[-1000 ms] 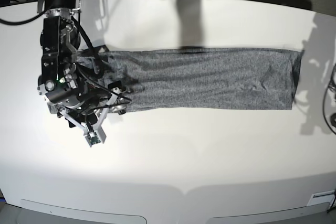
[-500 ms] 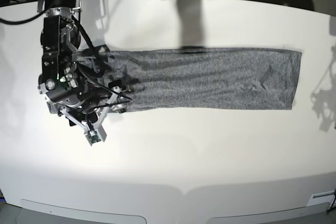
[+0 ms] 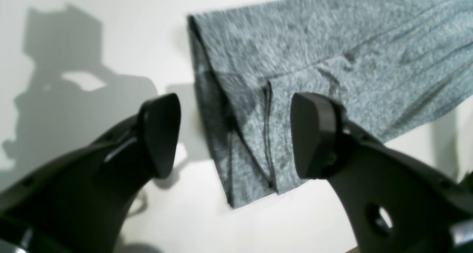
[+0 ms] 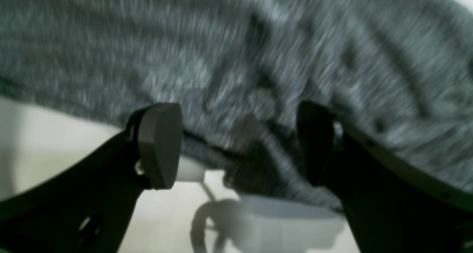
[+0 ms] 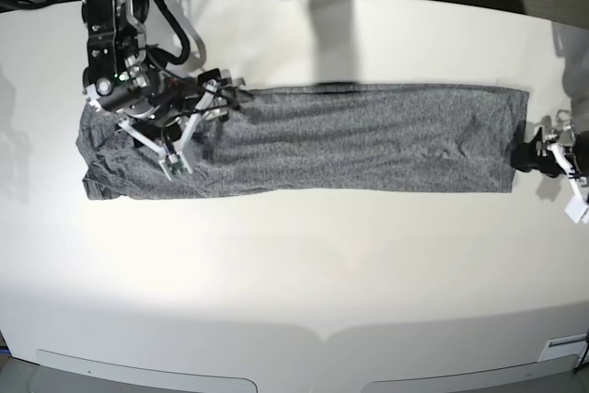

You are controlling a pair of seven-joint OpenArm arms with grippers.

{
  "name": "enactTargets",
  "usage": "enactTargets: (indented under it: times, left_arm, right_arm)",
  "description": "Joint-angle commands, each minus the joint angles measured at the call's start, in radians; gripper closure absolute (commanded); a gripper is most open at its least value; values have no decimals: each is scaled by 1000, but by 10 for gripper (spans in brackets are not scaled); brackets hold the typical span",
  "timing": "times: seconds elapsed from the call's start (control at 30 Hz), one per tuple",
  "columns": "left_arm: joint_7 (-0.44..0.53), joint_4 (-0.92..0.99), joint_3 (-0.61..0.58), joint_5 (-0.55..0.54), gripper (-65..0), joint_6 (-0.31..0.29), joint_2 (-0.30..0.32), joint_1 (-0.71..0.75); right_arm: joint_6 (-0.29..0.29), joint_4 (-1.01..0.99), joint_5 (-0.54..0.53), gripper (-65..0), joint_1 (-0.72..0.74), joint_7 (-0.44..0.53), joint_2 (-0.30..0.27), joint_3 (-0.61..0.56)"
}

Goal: Fold the T-shirt properly
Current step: 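Grasp the strip end with the left gripper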

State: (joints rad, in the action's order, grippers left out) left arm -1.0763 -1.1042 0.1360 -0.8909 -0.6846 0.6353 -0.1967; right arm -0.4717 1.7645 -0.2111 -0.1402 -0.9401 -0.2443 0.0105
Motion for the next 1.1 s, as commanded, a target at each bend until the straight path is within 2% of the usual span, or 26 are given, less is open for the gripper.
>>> enactTargets:
  times: [0.0, 0.2, 0.33, 0.43, 0.57, 0.77, 1.07]
  left_arm:
    - [19, 10, 9, -19, -450, -1, 16, -20]
    - [45, 123, 9, -29, -450, -2, 8, -26]
    - [56, 189, 9, -115, -451, -8, 6, -25]
    - [59, 245, 10, -137, -450, -10, -4, -26]
    - [24, 306, 9, -163, -451, -14, -40, -25]
    - [-109, 321, 9, -162, -451, -14, -103, -22]
    - [-109, 321, 9, -162, -450, -14, -95, -22]
  right_arm:
    - [0, 21, -2, -470, 2, 21, -8, 3]
    - [-2, 66, -2, -470, -54, 24, -8, 3]
    - [-2, 154, -2, -470, -86, 20, -8, 3]
    - [-2, 228, -2, -470, -104, 7, -8, 3]
    - [-1, 306, -2, -470, -124, -1, -8, 3]
    - [-2, 345, -2, -470, -126, -3, -8, 3]
    - [-2, 345, -2, -470, -126, -7, -8, 3]
